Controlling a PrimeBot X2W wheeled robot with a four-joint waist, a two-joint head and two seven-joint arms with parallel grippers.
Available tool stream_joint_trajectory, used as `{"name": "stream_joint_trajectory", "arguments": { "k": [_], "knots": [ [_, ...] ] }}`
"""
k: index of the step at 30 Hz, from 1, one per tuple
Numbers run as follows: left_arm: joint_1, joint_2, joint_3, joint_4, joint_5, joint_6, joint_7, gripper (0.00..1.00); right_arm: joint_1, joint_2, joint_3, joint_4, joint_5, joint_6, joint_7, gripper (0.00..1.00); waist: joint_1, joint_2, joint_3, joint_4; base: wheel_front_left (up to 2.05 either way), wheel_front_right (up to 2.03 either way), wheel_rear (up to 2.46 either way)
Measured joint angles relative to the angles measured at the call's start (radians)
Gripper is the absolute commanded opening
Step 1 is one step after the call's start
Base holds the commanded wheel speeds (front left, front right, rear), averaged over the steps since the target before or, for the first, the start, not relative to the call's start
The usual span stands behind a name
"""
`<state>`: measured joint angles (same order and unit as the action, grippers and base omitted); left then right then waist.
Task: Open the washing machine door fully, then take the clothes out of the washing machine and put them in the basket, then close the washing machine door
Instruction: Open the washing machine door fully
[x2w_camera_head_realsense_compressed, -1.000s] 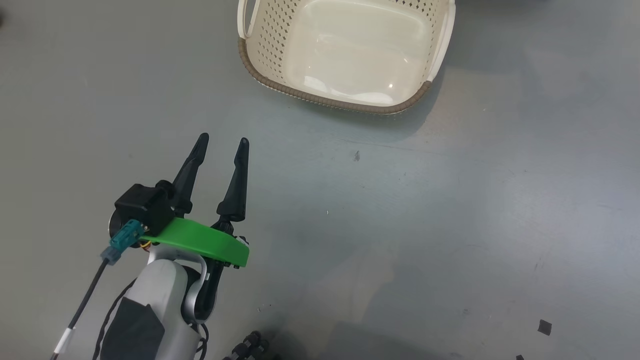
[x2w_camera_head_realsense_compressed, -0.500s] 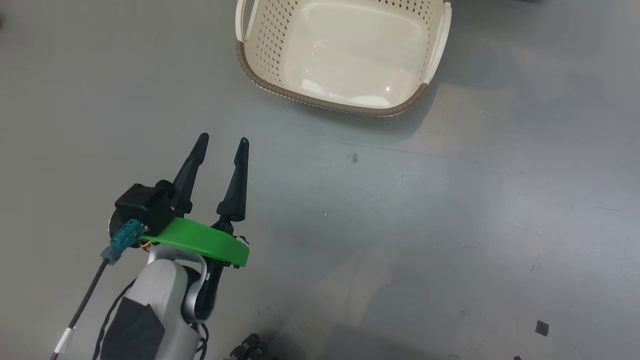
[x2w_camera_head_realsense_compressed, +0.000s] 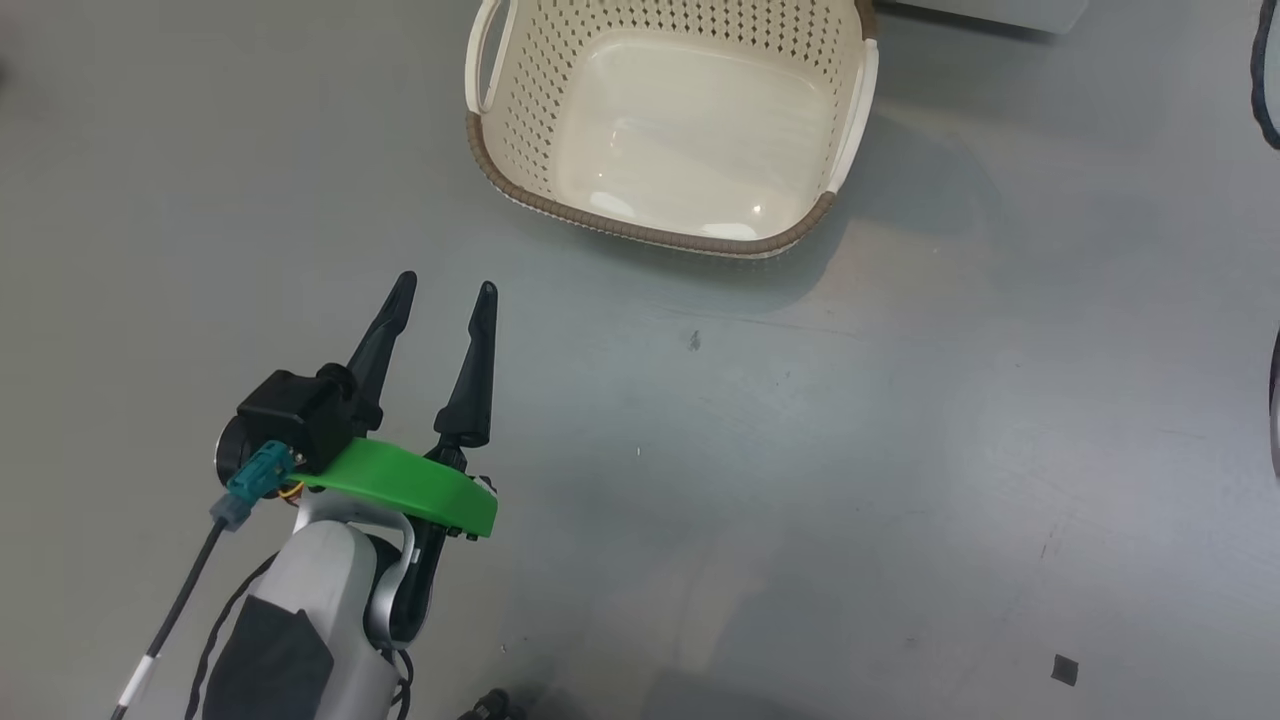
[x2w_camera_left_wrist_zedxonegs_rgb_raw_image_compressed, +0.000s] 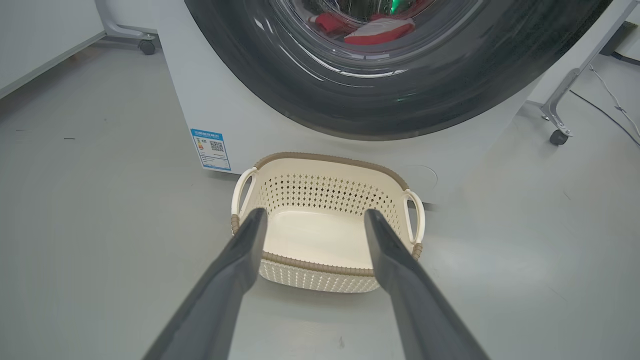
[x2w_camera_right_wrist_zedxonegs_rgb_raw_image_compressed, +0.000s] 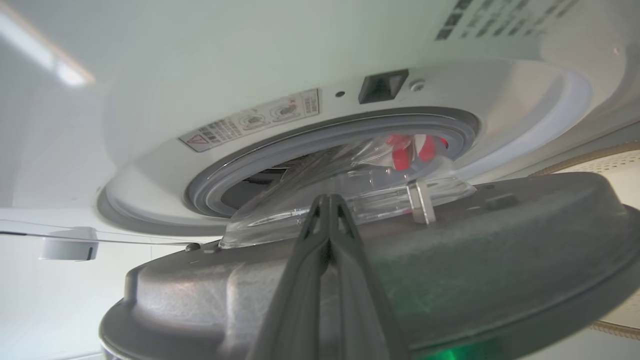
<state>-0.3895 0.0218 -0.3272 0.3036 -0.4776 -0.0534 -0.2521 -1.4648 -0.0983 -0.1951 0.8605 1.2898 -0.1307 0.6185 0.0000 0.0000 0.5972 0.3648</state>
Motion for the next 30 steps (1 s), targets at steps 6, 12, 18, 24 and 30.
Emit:
{"name": "stream_joint_trajectory", "arguments": {
  "k": [6, 12, 18, 24, 30],
  "knots": [
    [0.001, 0.000, -0.001, 0.007, 0.006, 0.000, 0.000, 1.00, 0.044, 0.004, -0.006, 0.020, 0.018, 0.022, 0.011, 0.00, 0.0000, 0.0000, -0.030, -0.009, 0.00, 0.00, 0.00],
    [0.004, 0.000, 0.001, 0.012, 0.016, 0.004, 0.000, 1.00, 0.088, 0.007, -0.012, 0.045, 0.041, 0.033, 0.024, 0.00, 0.0000, 0.0000, -0.065, -0.020, 0.00, 0.00, 0.00],
    [0.014, 0.000, 0.001, 0.017, 0.023, 0.004, 0.000, 1.00, 0.127, 0.007, 0.003, 0.067, 0.064, 0.042, 0.049, 0.00, 0.0000, 0.0000, -0.099, -0.034, 0.00, 0.00, 0.00],
    [0.032, 0.000, -0.002, 0.027, 0.025, 0.004, 0.000, 1.00, 0.154, 0.008, 0.019, 0.086, 0.081, 0.049, 0.072, 0.00, 0.0000, 0.0000, -0.127, -0.040, 0.00, 0.00, 0.00],
    [0.038, 0.001, -0.003, 0.035, 0.033, 0.004, 0.000, 1.00, 0.180, 0.009, 0.046, 0.103, 0.117, 0.049, 0.104, 0.00, 0.0000, 0.0000, -0.155, -0.043, 0.00, 0.00, 0.00]
  ]
}}
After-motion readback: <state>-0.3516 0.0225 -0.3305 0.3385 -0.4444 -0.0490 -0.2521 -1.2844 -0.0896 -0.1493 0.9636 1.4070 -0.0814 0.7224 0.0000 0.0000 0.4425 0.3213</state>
